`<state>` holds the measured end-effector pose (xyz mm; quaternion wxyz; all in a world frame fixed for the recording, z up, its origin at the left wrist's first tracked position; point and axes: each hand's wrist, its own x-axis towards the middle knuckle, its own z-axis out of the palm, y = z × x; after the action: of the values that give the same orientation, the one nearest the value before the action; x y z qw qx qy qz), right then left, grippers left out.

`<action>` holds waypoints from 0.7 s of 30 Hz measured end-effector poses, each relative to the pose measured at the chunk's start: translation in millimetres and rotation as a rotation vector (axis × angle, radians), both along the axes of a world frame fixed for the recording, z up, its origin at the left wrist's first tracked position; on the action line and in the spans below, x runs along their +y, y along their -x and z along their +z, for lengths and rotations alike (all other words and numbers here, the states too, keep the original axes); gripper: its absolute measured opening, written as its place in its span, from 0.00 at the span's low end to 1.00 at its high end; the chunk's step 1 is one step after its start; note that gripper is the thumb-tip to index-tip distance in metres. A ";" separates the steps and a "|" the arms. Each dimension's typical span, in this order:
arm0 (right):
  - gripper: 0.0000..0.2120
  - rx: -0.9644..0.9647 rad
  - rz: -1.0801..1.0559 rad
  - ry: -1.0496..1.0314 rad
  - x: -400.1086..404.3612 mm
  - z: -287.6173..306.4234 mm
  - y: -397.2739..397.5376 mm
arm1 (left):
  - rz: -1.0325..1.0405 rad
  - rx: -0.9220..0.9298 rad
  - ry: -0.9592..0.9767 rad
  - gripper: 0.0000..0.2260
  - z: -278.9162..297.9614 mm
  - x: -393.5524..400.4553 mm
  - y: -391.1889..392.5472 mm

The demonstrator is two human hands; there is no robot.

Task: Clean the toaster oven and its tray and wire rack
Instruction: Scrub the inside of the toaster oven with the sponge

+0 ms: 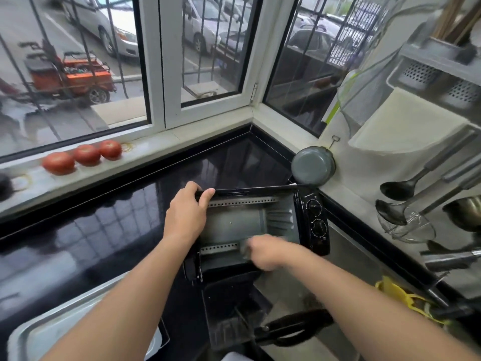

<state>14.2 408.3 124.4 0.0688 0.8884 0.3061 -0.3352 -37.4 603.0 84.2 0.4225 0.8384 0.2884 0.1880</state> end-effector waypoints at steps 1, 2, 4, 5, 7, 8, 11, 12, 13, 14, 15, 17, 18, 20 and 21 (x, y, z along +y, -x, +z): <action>0.24 0.102 0.007 -0.097 16.1 -3.6 12.7 | 0.008 -0.005 -0.010 0.15 -0.8 -1.0 1.4; 0.25 0.184 0.025 -0.169 29.7 -7.2 26.4 | 0.017 -0.011 -0.024 0.15 -1.8 -1.9 2.5; 0.23 0.209 0.090 -0.230 42.1 -12.0 45.8 | 0.018 -0.028 -0.056 0.14 -4.3 -2.1 4.4; 0.23 0.180 0.125 -0.230 39.1 -11.8 49.5 | 0.009 -0.030 -0.067 0.14 -5.7 -1.9 5.2; 0.21 0.101 0.173 -0.192 13.8 -7.6 40.1 | -0.001 -0.031 -0.074 0.12 -6.8 -1.9 6.3; 0.19 0.044 0.198 -0.147 -4.3 -4.8 29.5 | 0.000 -0.034 -0.070 0.12 -6.3 -1.7 6.8; 0.15 -0.117 0.254 0.029 -61.2 2.6 -3.9 | 0.011 -0.016 -0.075 0.10 -2.1 -4.0 7.7; 0.14 -0.127 0.258 0.047 -73.3 3.6 -9.1 | 0.014 -0.002 -0.080 0.09 -0.5 -5.2 8.5; 0.13 -0.122 0.266 0.042 -79.6 3.8 -10.8 | 0.013 0.011 -0.084 0.10 1.3 -6.8 10.1; 0.12 -0.114 0.277 0.026 -81.1 2.2 -11.1 | 0.006 0.020 -0.093 0.12 3.8 -8.7 12.1; 0.11 -0.111 0.289 0.008 -79.8 -0.1 -10.3 | -0.007 0.030 -0.110 0.14 5.9 -10.7 14.2; 0.11 -0.102 0.305 -0.028 -73.2 -6.2 -6.8 | -0.020 0.065 -0.151 0.19 6.9 -13.7 17.0; 0.12 -0.070 0.303 -0.060 -68.4 -9.1 -5.1 | -0.011 0.086 -0.163 0.18 7.2 -14.5 17.3; 0.18 0.073 0.289 -0.168 -55.7 -14.0 2.1 | 0.015 0.119 -0.165 0.15 7.8 -15.3 16.1; 0.21 0.154 0.295 -0.222 -48.0 -16.1 8.7 | 0.026 0.123 -0.162 0.13 8.1 -15.7 15.2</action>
<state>5.6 360.3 108.3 -0.0049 0.8079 0.4722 -0.3526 -52.6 587.3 92.3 0.3321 0.8760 0.3085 0.1644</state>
